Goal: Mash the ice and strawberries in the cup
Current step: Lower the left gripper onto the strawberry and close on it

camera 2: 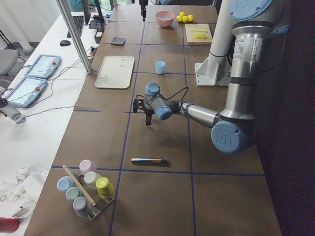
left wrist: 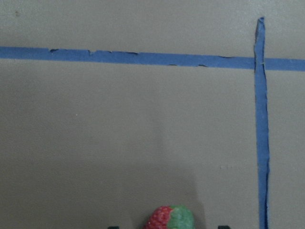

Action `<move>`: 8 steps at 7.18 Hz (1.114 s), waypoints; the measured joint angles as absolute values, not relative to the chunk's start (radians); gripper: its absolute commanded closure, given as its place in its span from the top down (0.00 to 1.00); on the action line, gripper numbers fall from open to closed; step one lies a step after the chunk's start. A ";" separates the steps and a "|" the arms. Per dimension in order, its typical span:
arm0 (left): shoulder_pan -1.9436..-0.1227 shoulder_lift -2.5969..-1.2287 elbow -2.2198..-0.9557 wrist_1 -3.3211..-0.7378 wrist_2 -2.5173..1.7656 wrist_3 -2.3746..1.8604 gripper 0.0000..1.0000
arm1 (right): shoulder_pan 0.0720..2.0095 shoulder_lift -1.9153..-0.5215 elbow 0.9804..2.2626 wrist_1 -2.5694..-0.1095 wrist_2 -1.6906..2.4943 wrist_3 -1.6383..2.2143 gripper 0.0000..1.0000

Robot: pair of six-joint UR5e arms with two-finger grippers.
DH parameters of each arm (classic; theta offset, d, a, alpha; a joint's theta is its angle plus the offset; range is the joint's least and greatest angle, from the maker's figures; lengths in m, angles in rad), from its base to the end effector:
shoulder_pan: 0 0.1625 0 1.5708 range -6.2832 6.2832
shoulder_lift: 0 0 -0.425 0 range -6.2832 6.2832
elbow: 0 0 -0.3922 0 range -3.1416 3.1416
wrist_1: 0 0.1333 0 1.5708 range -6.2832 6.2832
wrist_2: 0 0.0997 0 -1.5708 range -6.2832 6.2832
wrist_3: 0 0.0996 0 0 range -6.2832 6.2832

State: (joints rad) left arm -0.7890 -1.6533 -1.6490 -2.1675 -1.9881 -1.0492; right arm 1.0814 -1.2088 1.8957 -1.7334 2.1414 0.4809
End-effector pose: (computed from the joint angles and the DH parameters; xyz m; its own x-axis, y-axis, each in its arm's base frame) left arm 0.3266 -0.4609 0.5210 0.6694 -0.0277 -0.7424 0.1373 0.9867 0.0870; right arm -0.2034 -0.5511 0.3339 0.7341 -0.2089 0.6461 0.0760 0.9708 0.2275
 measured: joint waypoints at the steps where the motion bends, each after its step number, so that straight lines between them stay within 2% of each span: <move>1: -0.789 -1.654 -1.648 -2.167 -1.988 -1.049 0.64 | 1.081 -1.209 1.896 -1.733 2.141 0.481 0.99; 3: -0.789 -1.654 -1.648 -2.168 -1.989 -1.049 0.52 | 1.081 -1.209 1.895 -1.733 2.141 0.482 0.99; 5: -0.790 -1.653 -1.648 -2.168 -1.988 -1.049 0.23 | 1.081 -1.209 1.895 -1.733 2.141 0.482 0.99; 6: -0.791 -1.653 -1.648 -2.168 -1.989 -1.048 0.14 | 1.081 -1.209 1.894 -1.733 2.141 0.482 0.99; 8: -0.797 -1.652 -1.656 -2.168 -1.990 -1.046 0.05 | 1.081 -1.209 1.893 -1.733 2.141 0.482 0.99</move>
State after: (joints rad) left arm -0.7970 -1.6523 -1.6555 -2.1675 -1.9899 -1.0464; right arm 1.0815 -1.2088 1.8933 -1.7334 2.1415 0.4816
